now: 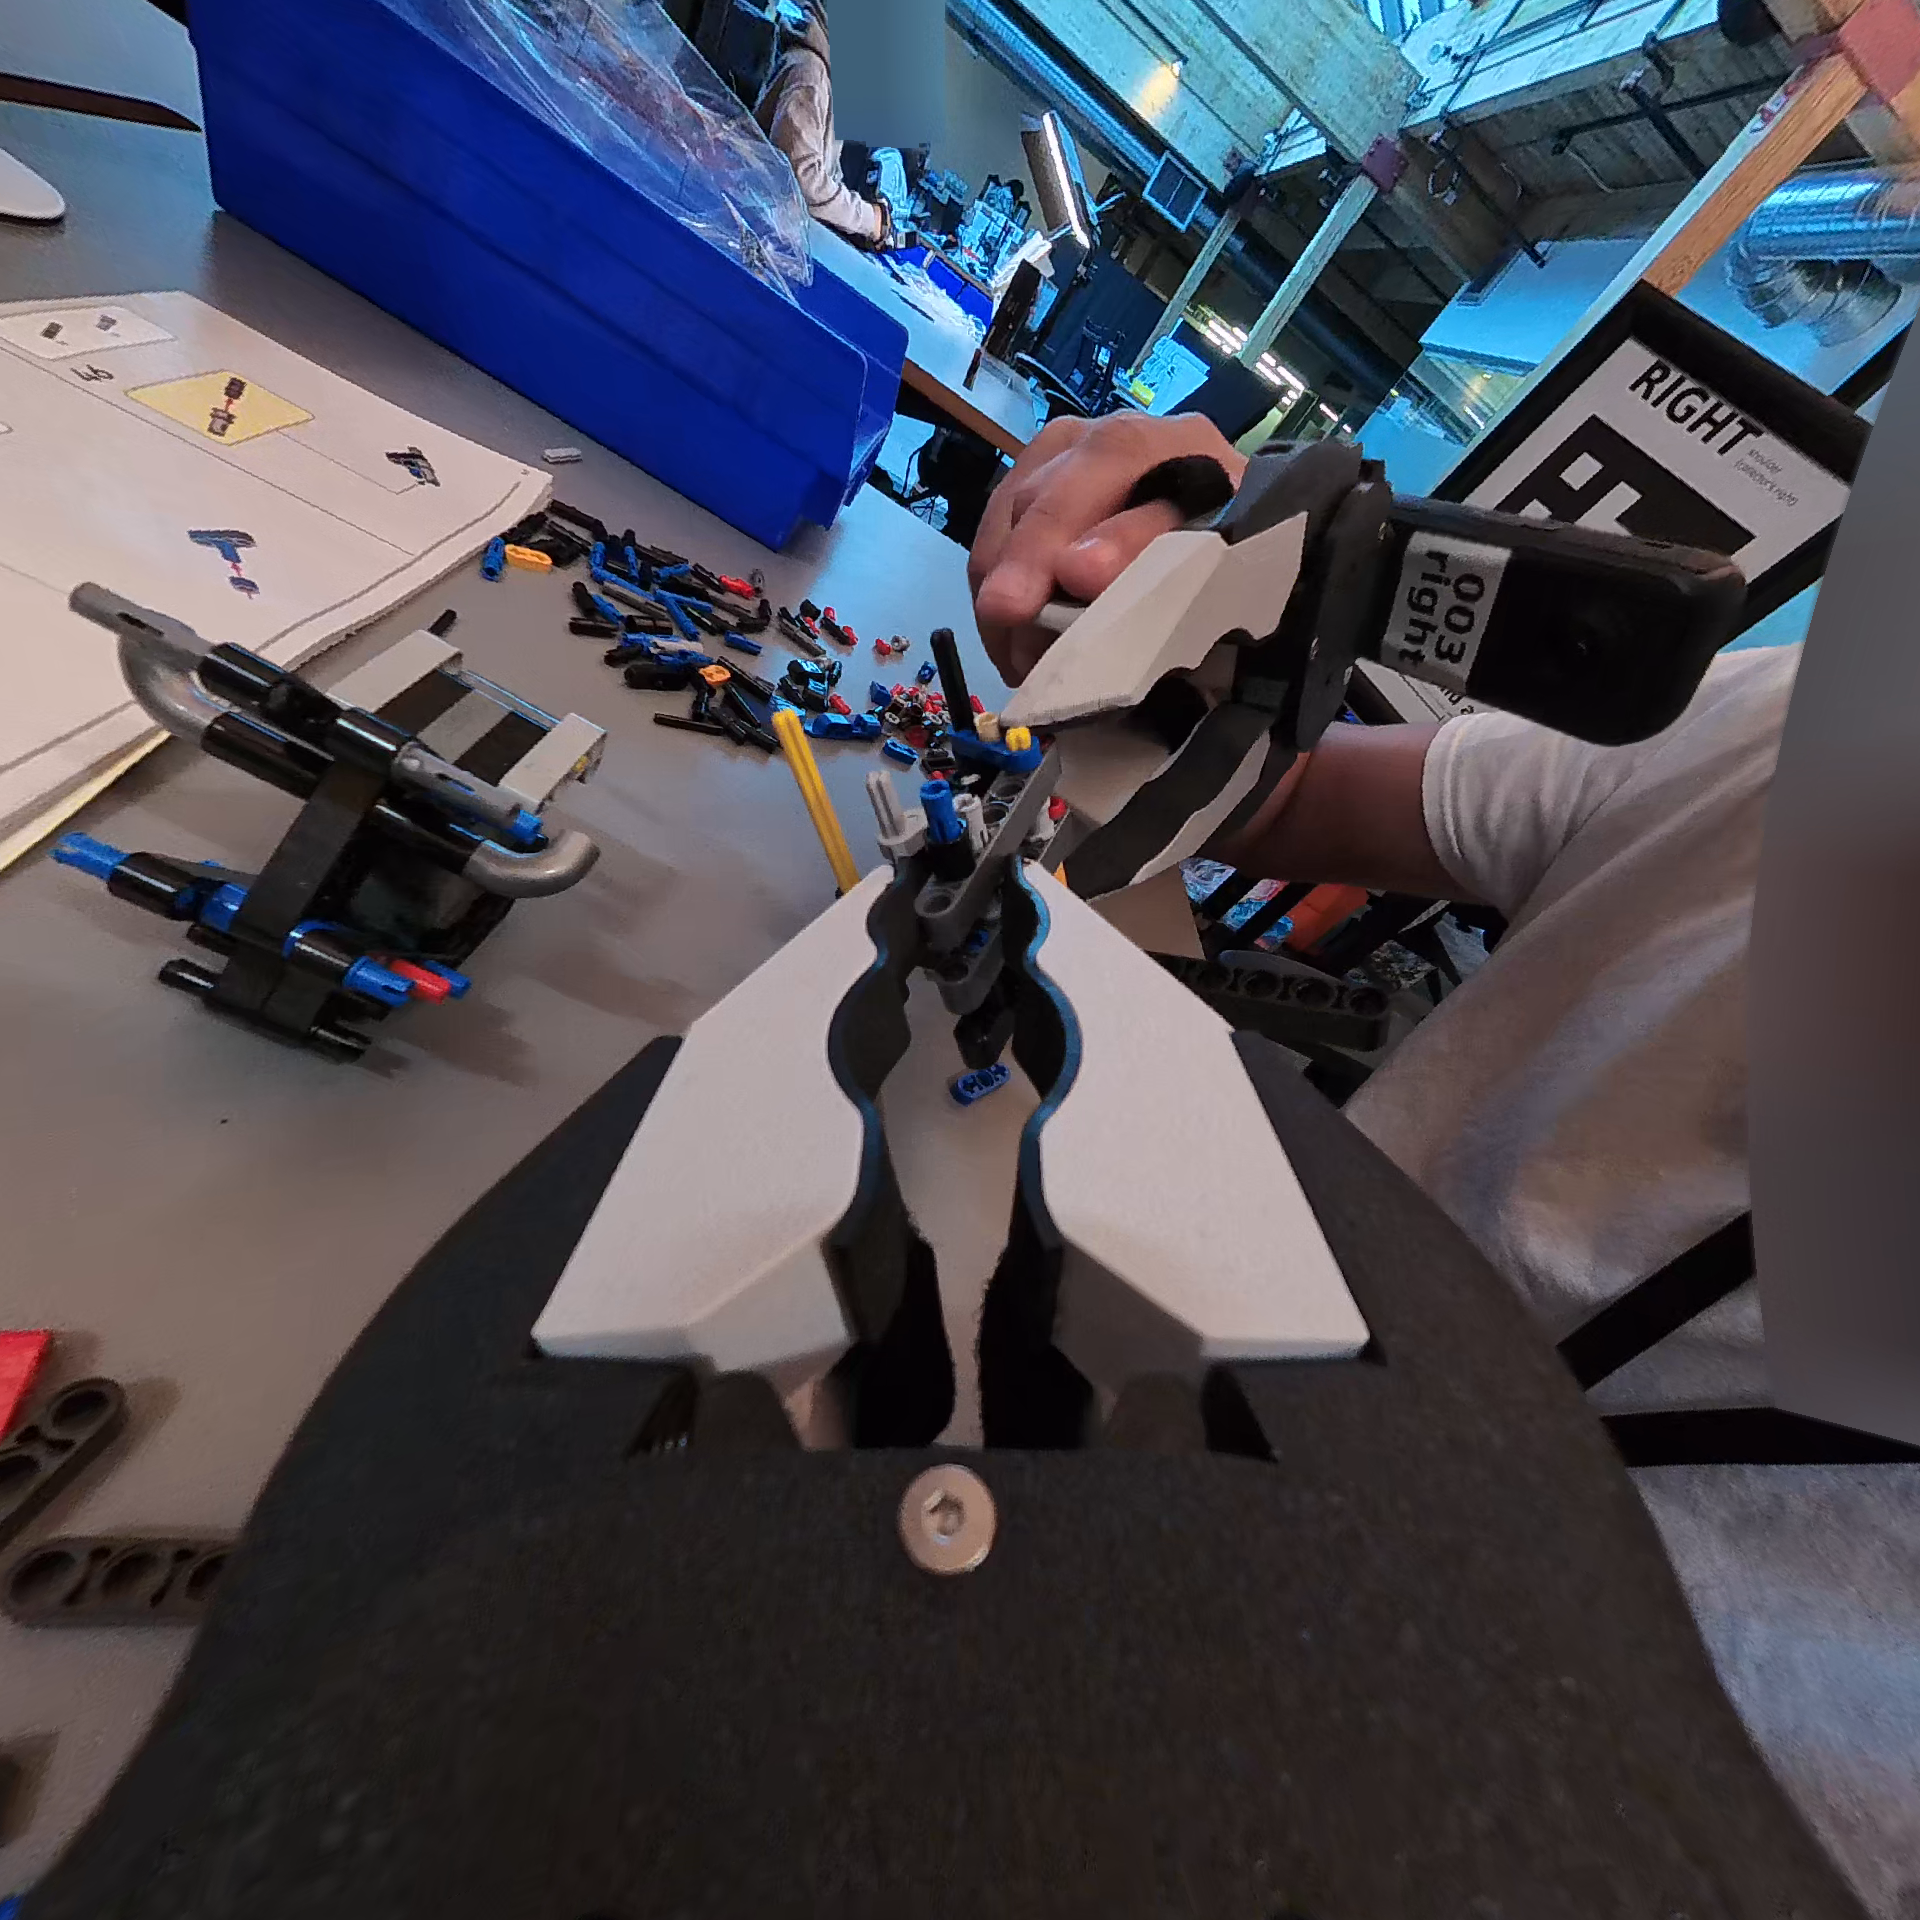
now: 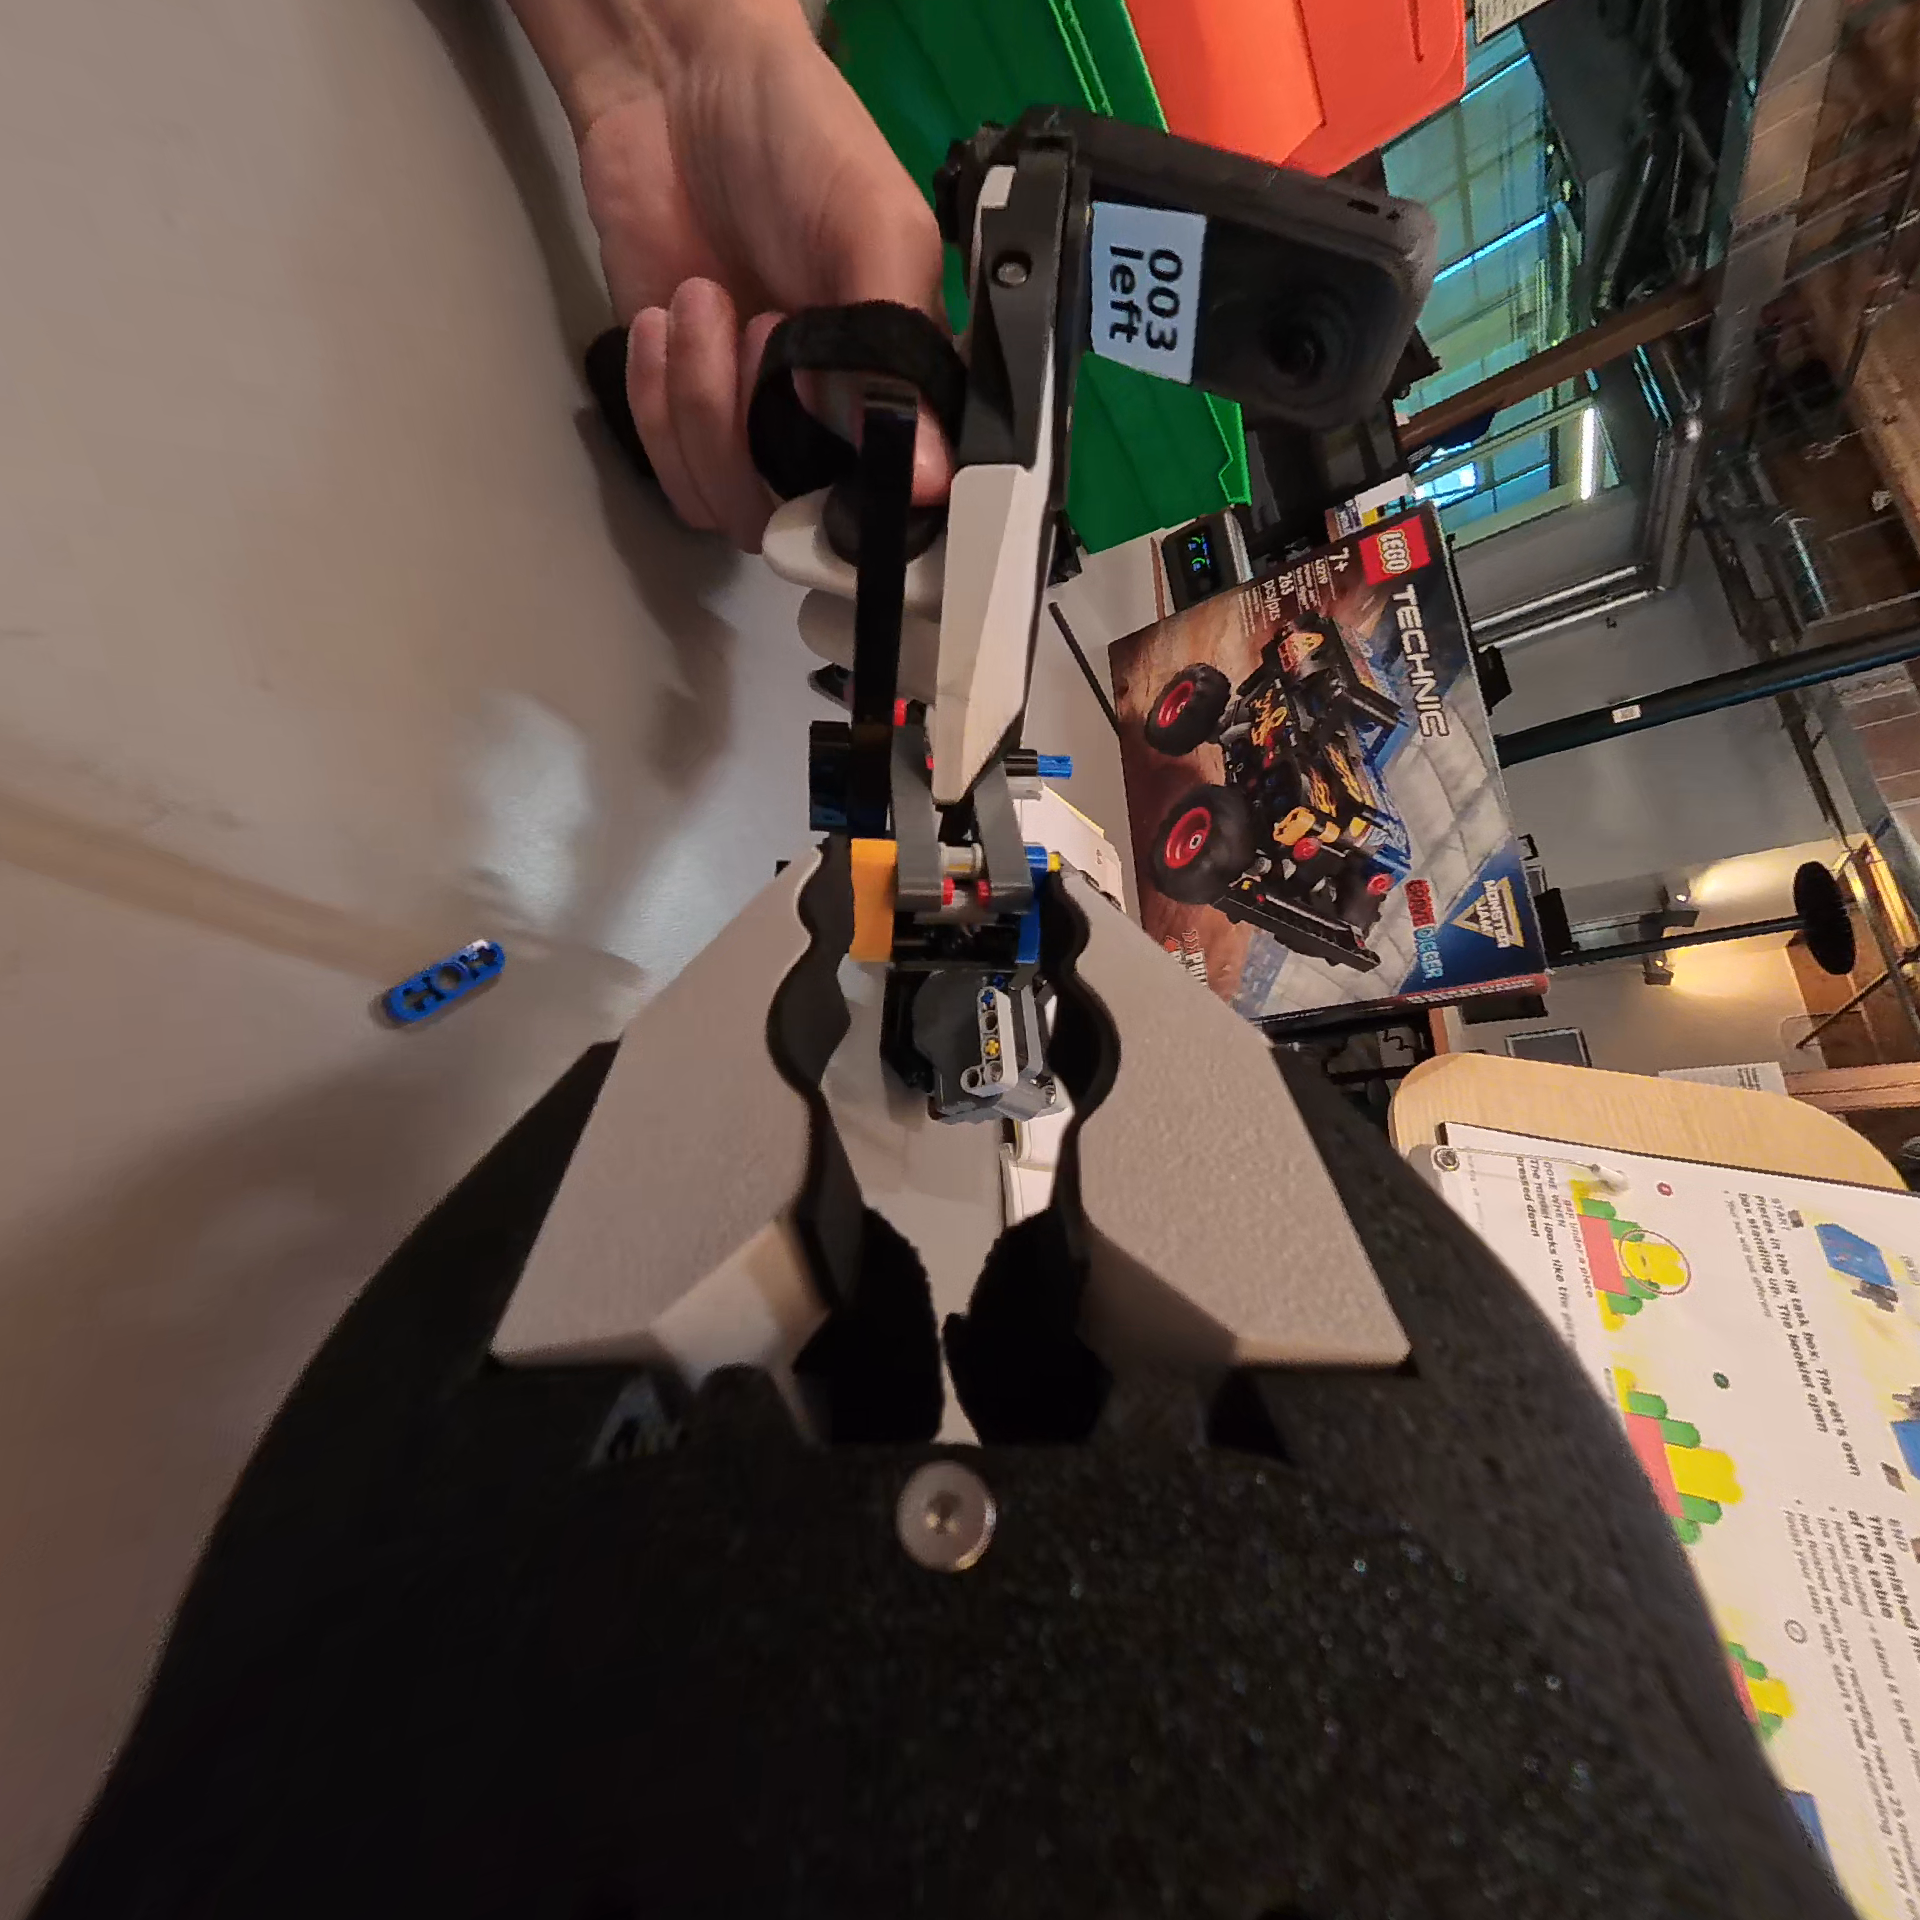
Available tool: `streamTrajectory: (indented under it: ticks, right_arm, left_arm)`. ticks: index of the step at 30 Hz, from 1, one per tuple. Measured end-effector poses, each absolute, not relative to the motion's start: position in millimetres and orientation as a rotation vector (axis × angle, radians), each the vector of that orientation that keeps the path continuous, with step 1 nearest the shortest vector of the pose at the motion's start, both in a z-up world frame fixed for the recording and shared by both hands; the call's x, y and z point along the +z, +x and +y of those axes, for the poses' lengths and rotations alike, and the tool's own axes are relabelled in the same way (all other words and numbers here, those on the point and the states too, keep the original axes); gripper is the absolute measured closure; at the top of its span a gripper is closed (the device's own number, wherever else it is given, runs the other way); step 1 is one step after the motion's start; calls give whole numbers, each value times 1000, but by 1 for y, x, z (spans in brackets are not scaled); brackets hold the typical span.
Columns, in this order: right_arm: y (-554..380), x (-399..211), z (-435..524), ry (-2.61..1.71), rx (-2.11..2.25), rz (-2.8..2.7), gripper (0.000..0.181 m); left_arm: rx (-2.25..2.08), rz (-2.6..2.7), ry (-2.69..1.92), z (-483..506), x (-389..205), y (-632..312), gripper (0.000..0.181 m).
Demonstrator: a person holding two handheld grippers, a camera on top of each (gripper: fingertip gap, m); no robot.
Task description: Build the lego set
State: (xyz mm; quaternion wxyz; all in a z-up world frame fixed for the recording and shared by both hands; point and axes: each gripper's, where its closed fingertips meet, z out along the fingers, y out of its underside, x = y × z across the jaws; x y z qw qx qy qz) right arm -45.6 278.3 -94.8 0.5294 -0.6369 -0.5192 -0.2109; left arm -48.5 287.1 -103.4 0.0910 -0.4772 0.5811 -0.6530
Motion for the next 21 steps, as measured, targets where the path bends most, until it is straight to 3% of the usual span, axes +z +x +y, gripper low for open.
streamTrajectory:
  ticks: [7,17,21]
  right_arm:
    - [-46,-94,279,-1514,-495,-1236,146]
    - [-33,-48,271,-1534,-34,-929,144]
    - [5,-59,287,-1718,127,-735,145]
  left_arm:
    - [-1933,1717,-1408,289,-102,-48,168]
    - [-1898,1696,-1403,299,-102,-45,169]
    - [-1934,1697,-1395,299,-100,-46,169]
